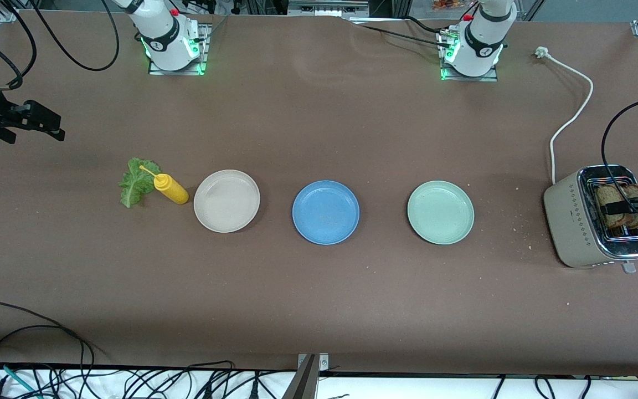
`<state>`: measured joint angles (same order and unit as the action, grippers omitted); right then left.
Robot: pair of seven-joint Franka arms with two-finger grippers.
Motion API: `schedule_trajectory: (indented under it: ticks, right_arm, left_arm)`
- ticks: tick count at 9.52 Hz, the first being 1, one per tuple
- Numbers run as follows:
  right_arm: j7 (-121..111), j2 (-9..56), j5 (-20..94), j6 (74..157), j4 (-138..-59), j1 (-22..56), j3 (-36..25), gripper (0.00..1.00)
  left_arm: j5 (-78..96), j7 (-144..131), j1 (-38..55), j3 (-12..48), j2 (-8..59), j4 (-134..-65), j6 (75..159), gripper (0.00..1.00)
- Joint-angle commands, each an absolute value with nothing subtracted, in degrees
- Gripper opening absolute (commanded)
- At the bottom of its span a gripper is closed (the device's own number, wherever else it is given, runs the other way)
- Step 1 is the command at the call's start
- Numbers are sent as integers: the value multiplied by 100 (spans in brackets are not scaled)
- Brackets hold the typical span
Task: Make sandwich in blue plate with both arms
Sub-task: 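Lower the left gripper into the toaster onto a bread slice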
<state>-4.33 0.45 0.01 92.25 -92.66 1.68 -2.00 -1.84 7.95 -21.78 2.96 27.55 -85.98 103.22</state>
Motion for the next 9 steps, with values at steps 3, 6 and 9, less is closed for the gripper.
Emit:
schedule_trajectory:
  ticks: [3,6,9]
  right_arm:
    - [-352,-18,53,9193,-9308,167,-185,100]
    - [-352,-18,53,9193,-9316,167,-185,100]
    - [-352,-18,53,9193,-9308,167,-185,100]
  left_arm:
    - [-290,879,-2162,290,2848,-8543,10310,0]
    - [-290,879,-2162,290,2821,-8499,10301,0]
    - [-290,861,-2162,351,2638,-8255,10031,0]
